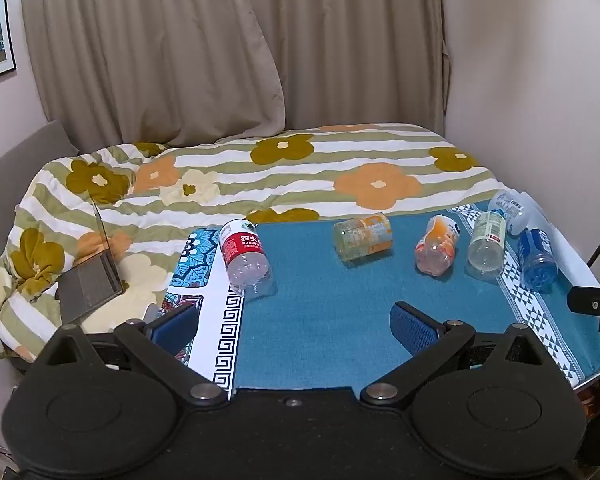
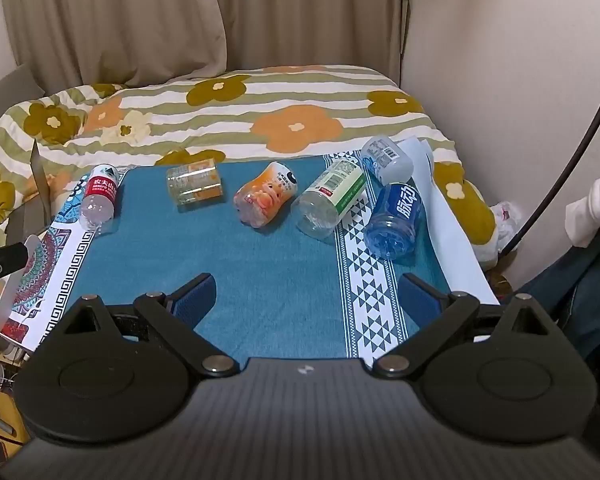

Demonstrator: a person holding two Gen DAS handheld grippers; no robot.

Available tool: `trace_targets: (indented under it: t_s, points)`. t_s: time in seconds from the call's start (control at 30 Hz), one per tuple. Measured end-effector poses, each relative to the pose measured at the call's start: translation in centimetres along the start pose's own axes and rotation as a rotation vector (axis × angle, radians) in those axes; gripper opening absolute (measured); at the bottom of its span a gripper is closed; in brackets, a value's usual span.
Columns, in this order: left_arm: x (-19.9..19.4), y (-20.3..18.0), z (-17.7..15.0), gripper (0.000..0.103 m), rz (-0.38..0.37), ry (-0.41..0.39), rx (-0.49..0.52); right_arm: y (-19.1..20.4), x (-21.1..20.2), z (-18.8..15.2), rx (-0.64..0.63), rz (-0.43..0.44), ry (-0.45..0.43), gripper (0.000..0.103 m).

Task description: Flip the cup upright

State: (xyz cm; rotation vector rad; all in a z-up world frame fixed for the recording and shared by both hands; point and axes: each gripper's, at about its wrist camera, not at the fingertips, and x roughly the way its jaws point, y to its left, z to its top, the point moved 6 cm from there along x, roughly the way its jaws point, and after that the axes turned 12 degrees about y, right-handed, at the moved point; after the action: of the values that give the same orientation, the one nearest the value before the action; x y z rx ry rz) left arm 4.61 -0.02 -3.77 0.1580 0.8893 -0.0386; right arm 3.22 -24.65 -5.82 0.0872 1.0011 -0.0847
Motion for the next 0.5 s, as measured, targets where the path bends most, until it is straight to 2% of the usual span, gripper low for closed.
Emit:
trace_targets:
  t_s: [0.5]
  points:
    - [-0.30,0.48,0.13,0.103,0.008,-0.005,-0.008,0.30,-0.31,0.17,0.000,0.001,-0.002,0.103]
